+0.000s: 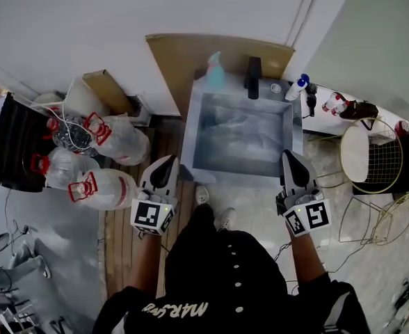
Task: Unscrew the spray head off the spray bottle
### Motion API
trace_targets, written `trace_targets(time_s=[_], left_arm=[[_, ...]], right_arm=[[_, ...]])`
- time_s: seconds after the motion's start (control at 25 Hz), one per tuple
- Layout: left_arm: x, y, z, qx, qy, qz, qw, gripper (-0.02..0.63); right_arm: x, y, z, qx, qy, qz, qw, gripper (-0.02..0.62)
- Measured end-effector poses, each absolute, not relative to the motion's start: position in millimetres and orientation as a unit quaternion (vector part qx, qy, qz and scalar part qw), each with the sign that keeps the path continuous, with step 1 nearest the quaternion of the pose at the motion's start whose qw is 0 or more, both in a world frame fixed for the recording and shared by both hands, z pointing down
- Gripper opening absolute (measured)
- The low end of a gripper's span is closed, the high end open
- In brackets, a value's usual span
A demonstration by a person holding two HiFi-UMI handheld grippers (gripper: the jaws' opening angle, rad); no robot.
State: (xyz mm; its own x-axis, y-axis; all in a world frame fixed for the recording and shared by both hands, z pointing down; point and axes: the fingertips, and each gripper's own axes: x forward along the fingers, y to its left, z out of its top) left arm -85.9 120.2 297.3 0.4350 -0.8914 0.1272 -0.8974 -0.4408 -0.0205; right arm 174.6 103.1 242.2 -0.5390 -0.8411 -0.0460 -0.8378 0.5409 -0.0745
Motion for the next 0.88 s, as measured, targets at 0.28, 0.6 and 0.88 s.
trace_targets(time_s=[0.28, 0.6, 0.88], left_arm=[[-91, 18, 323, 0.886, -0.453, 0.104, 0.006, 0.025], [-87, -90, 361, 0.917, -0.379, 0.122, -0.005, 0.025], [-66, -155, 406, 0.93, -0.338, 0.146, 0.005, 0.025]], right_arm=[[134, 37, 251, -0.479, 0.878, -0.017, 0.01, 0.008], [95, -49, 278, -0.495, 0.868, -0.019, -0.025, 0.008], [83, -106, 323, -0.501, 0.862, -0.06, -0.047, 0.008]])
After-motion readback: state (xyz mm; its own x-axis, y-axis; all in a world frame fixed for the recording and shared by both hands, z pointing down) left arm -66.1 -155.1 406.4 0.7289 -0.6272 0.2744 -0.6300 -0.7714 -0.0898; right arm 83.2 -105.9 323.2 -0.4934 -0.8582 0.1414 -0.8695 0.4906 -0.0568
